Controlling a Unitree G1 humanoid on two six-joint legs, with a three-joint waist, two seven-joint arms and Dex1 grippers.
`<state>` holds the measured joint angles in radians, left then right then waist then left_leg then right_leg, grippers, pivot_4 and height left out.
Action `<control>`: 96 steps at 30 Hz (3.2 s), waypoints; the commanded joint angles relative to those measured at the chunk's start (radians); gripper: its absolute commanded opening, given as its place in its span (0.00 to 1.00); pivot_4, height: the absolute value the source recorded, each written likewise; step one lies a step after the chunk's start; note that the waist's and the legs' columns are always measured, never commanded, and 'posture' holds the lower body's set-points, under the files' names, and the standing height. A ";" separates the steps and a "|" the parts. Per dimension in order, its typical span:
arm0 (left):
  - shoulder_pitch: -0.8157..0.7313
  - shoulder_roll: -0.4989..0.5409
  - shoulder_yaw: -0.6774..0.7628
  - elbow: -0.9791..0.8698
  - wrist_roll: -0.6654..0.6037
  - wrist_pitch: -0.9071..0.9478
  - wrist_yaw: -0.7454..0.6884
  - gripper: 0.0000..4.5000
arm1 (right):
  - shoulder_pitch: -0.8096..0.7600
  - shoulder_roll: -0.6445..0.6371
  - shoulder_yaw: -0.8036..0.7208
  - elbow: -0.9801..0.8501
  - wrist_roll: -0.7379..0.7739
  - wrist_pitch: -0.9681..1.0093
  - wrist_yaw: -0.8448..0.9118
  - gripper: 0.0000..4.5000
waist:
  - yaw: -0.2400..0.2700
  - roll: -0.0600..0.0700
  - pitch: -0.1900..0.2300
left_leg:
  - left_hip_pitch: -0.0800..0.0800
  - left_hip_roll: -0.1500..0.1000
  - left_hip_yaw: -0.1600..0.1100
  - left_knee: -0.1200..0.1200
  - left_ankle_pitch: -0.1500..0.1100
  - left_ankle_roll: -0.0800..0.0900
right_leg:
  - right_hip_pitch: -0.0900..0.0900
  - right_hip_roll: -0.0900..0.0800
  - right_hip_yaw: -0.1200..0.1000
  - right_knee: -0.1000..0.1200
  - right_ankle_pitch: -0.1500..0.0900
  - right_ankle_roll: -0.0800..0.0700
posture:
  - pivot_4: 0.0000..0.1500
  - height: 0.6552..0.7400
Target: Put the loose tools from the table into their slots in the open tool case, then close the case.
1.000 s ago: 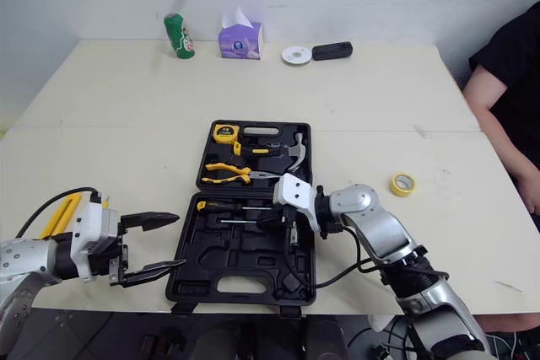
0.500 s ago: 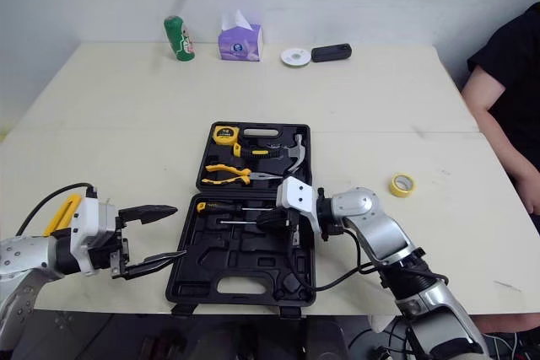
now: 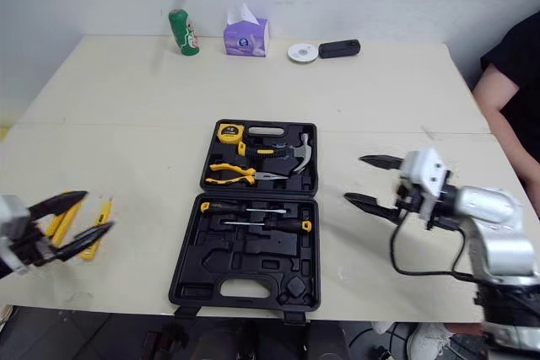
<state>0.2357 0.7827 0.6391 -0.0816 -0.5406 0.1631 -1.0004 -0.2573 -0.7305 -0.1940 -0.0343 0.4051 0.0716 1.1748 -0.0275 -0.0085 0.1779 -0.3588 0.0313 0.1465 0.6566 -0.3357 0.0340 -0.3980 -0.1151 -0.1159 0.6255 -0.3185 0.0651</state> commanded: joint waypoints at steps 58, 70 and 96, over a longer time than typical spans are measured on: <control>0.357 -0.161 0.297 -0.368 -0.225 0.339 0.471 1.00 | 0.032 0.100 0.025 -0.073 0.199 -0.209 -0.010 0.99 | -0.003 -0.002 0.002 | 0.005 -0.001 0.002 -0.008 0.001 -0.005 | 0.001 -0.001 0.003 -0.002 0.000 0.001 | 1.00 1.00; 0.174 -0.200 0.091 -0.520 -0.143 0.676 0.854 1.00 | -0.067 0.161 0.164 -0.152 0.246 -0.090 0.080 0.99 | 0.008 -0.002 0.002 | 0.004 -0.001 0.001 -0.006 0.002 -0.002 | 0.002 -0.001 0.003 -0.002 0.000 0.001 | 1.00 1.00; 0.044 -0.230 -0.104 -0.356 0.014 0.779 0.843 0.94 | -0.074 0.195 0.207 -0.153 0.167 -0.124 0.114 1.00 | 0.003 -0.001 0.001 | 0.006 -0.001 0.001 -0.007 0.004 -0.008 | 0.002 0.000 0.002 0.001 0.000 0.000 | 1.00 1.00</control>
<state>0.2609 0.5675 0.5683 -0.4589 -0.5468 0.9053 -0.1656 -0.3208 -0.5373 0.0198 -0.1649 0.5703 -0.0411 1.2923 -0.0249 -0.0091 0.1788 -0.3531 0.0303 0.1473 0.6499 -0.3321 0.0257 -0.3962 -0.1155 -0.1137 0.6262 -0.3184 0.0653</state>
